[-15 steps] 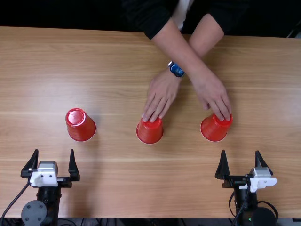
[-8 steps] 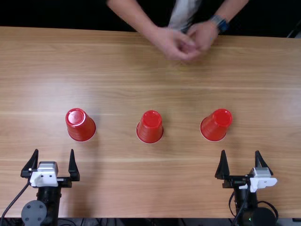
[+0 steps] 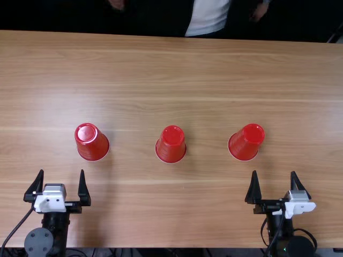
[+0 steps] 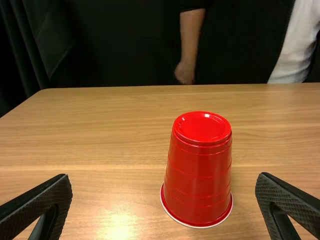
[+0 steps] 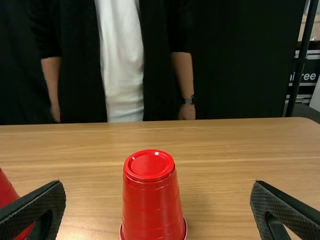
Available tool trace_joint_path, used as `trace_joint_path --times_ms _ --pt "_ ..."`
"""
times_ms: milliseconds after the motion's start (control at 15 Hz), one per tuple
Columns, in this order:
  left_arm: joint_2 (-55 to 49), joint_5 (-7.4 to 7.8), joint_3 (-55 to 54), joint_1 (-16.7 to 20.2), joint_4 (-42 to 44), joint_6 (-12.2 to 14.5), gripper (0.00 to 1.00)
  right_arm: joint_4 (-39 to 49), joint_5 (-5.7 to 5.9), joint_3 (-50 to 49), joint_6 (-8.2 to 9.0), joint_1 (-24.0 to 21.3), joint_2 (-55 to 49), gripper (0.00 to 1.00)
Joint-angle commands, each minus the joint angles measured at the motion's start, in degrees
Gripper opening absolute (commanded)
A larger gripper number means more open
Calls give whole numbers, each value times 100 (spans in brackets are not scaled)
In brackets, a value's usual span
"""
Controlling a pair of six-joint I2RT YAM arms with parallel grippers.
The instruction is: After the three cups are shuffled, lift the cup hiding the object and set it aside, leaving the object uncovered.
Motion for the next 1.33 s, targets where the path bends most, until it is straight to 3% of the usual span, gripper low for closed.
trace_joint_path --times_ms 0,333,467,533,600,667,867,1067,1133,1267 --pt "-62 -20 -36 -18 -104 43 100 22 2 -10 28 -60 -40 100" --pt "-62 -9 -36 -18 -72 33 100 85 33 -27 39 -51 -40 100" --pt "-62 86 -36 -18 -30 22 100 85 54 78 7 -69 -40 100" --pt "-62 328 25 -18 -93 22 100 43 54 281 7 -69 -40 100" --pt "-62 676 263 -18 -146 22 100 11 65 518 7 -69 -40 100" --pt "-62 824 641 -1 -262 1 100 0 65 676 7 -69 -40 100" --pt "1063 813 1818 43 -1095 1 100 -21 65 1441 -4 -69 557 100" --pt "2240 318 3181 61 -1781 -9 100 -263 23 2311 -14 -60 1462 100" --pt "2618 233 3708 61 -2171 -9 100 -632 54 2689 -56 -60 1753 100" --pt "3418 212 4701 61 -3057 -20 100 -1297 23 3515 -109 -60 2482 100"
